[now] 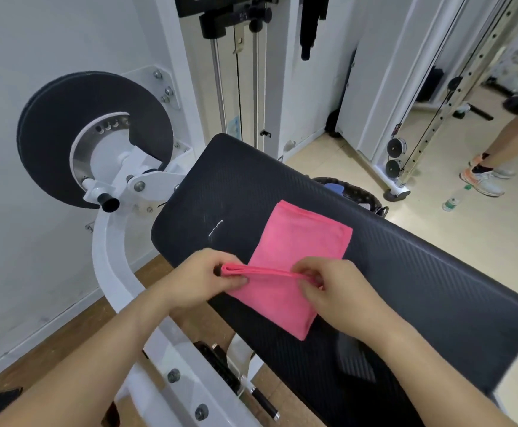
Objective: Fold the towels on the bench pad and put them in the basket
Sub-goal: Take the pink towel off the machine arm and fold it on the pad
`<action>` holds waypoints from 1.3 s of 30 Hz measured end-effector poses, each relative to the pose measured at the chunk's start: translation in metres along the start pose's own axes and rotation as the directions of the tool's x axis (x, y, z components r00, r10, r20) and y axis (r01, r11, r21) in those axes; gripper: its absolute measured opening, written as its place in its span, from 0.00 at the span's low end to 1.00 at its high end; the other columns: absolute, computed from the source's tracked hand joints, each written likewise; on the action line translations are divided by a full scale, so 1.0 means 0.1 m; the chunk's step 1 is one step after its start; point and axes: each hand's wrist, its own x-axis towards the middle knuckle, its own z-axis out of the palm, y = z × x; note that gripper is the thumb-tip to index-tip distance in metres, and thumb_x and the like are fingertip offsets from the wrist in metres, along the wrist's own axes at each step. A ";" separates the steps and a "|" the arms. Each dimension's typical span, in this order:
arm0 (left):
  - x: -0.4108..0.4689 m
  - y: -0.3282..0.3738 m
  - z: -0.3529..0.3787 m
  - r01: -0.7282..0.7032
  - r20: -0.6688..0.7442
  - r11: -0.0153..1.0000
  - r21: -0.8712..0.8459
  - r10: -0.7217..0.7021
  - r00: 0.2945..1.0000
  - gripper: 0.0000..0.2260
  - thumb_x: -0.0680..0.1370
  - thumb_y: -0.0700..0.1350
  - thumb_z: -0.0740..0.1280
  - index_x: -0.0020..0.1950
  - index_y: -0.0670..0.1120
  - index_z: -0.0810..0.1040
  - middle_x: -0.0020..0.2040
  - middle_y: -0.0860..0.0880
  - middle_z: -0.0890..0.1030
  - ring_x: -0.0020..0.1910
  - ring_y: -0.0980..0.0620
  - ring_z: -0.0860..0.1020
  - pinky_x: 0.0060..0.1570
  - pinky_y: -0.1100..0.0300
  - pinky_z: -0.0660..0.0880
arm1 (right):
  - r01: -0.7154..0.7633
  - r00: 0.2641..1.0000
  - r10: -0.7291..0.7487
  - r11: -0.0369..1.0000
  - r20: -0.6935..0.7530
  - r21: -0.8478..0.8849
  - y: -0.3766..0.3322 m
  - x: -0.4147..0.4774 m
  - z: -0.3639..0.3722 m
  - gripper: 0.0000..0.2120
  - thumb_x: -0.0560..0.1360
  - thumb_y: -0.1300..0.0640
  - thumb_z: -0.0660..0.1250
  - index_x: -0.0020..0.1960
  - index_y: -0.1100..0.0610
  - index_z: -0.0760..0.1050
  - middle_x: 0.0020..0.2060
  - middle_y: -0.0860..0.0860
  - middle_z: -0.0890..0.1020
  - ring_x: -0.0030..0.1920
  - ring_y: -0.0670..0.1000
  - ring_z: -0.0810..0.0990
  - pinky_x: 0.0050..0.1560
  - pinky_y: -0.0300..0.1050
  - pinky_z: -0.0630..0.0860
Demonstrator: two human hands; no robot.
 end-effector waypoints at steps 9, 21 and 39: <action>0.76 0.40 0.15 0.018 -0.329 0.909 -0.417 -0.169 0.929 0.06 0.77 0.46 0.70 0.50 0.46 0.84 0.46 0.49 0.86 0.45 0.56 0.83 0.47 0.59 0.79 | -0.107 0.937 0.044 0.980 -0.346 -0.166 0.13 0.41 -0.31 0.11 0.77 0.58 0.60 0.55 0.54 0.79 0.47 0.49 0.80 0.47 0.51 0.78 0.45 0.46 0.73; 1.01 0.34 0.45 0.077 -0.572 0.995 -0.069 -0.103 0.814 0.19 0.78 0.55 0.65 0.35 0.42 0.73 0.30 0.45 0.74 0.30 0.53 0.70 0.34 0.55 0.67 | -0.219 0.884 0.047 0.920 -0.464 -0.324 0.38 0.51 -0.12 0.07 0.77 0.59 0.62 0.49 0.59 0.78 0.43 0.53 0.77 0.33 0.56 0.77 0.28 0.47 0.74; 0.90 0.37 0.52 -0.135 -0.622 0.826 0.547 0.509 0.595 0.08 0.76 0.47 0.68 0.51 0.44 0.80 0.47 0.47 0.78 0.45 0.49 0.74 0.42 0.53 0.75 | -0.148 0.960 -0.013 0.823 -0.280 -0.548 0.26 0.37 0.22 0.25 0.70 0.54 0.64 0.67 0.57 0.72 0.60 0.55 0.76 0.53 0.57 0.77 0.41 0.50 0.71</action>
